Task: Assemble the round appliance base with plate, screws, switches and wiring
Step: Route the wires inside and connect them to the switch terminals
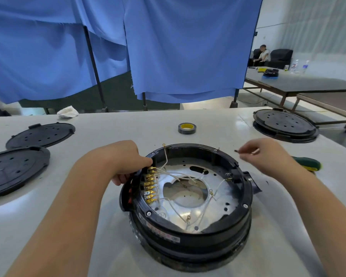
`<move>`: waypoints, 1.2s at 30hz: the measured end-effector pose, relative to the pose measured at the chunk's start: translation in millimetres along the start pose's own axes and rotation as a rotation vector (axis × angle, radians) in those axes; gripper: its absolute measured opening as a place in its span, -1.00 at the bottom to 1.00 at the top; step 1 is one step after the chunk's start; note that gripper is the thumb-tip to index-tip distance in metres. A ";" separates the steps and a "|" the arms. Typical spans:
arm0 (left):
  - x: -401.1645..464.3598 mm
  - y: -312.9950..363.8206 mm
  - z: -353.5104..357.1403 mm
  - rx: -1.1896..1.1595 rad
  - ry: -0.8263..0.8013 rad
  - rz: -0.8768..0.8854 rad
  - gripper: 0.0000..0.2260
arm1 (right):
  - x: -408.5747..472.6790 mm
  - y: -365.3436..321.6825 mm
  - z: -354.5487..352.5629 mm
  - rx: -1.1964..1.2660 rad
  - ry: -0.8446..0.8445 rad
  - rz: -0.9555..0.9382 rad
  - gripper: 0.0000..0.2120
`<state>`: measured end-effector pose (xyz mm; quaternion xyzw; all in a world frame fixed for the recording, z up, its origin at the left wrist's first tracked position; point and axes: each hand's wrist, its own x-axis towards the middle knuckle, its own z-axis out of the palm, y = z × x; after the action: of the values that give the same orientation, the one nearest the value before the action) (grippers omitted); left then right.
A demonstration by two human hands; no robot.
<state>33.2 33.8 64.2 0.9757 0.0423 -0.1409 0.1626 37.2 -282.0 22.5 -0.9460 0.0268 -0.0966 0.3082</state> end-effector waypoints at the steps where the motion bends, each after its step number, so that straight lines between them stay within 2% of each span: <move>1: 0.4 -0.4 -0.2 -0.003 0.000 0.001 -0.60 | 0.7 8.7 5.2 -0.077 -0.072 0.030 -0.95; 4: -0.1 -0.2 -0.1 -0.002 0.001 0.002 -0.59 | 2.2 18.5 14.7 -0.143 -0.162 0.056 -0.94; 9: -0.5 0.9 0.6 0.021 0.017 0.010 -0.59 | 2.1 17.3 17.5 -0.168 -0.176 0.043 -0.83; 14: -0.6 1.0 0.9 0.041 0.032 0.018 -0.58 | 4.7 19.2 23.9 -0.207 -0.158 0.054 -0.89; 20: 1.4 0.6 1.9 0.048 0.057 0.039 -0.58 | 6.0 20.3 22.6 0.080 0.147 0.055 -0.92; 25: 1.0 6.5 6.0 0.038 0.059 0.071 -0.58 | -3.0 -3.4 13.3 0.444 0.177 -0.046 -0.92; 29: -3.2 11.0 6.2 0.052 0.062 0.086 -0.55 | -12.6 -22.6 4.9 0.551 0.168 -0.156 -0.85; 33: -11.6 14.1 0.8 0.102 0.136 0.133 -0.55 | -25.7 -43.6 2.7 0.432 0.110 -0.301 -0.83; 36: -21.6 18.6 -6.7 0.035 0.162 0.262 -0.68 | -35.3 -56.0 6.0 0.232 0.095 -0.413 -0.91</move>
<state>16.7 17.7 82.2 0.9837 -0.0747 -0.0399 0.1584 3.3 -229.4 44.9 -0.8841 -0.1639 -0.2044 0.3870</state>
